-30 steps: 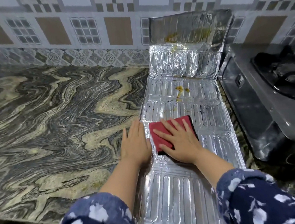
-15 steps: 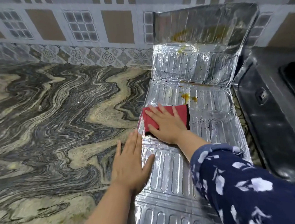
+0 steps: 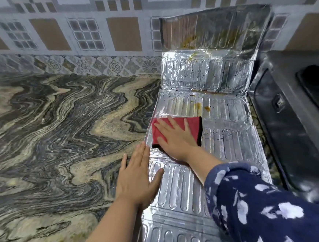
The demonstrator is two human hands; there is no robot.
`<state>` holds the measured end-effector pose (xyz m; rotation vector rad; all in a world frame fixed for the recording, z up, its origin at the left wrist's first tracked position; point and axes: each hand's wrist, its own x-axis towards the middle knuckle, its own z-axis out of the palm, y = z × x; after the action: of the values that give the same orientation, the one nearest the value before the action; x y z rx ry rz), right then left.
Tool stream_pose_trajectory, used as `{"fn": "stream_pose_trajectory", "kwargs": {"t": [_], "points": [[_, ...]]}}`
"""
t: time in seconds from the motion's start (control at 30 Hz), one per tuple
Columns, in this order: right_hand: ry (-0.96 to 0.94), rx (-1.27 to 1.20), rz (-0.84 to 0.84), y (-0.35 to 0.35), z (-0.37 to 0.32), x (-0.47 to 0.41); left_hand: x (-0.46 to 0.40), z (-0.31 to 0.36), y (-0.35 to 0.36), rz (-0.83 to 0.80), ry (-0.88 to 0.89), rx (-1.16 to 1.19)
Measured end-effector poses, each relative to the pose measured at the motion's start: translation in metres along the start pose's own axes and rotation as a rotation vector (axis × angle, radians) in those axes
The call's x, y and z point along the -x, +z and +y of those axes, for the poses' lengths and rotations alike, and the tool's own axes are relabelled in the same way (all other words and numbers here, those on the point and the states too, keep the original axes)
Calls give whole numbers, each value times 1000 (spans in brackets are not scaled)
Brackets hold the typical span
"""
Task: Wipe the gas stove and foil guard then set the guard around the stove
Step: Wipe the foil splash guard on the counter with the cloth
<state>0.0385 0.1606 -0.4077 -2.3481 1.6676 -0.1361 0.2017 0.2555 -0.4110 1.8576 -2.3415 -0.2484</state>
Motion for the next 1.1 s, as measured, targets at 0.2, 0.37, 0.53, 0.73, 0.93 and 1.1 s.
{"fn": "stream_pose_trajectory", "kwargs": {"t": [0.2, 0.37, 0.53, 0.73, 0.93, 1.1], "points": [[41, 1, -8, 6, -10, 63, 10, -2, -2, -34, 81, -60], [35, -22, -33, 10, -35, 92, 46, -5, -5, -79, 56, -139], [5, -100, -92, 12, -57, 106, 54, -2, -23, 10, -21, -176], [25, -37, 39, 7, -57, 133, 38, 20, -21, -16, 129, 56], [-56, 39, 74, 3, -27, 157, 0, 37, -7, -82, 149, 181], [40, 45, 29, 3, 3, 149, 0, 24, 9, -50, 197, 14]]}}
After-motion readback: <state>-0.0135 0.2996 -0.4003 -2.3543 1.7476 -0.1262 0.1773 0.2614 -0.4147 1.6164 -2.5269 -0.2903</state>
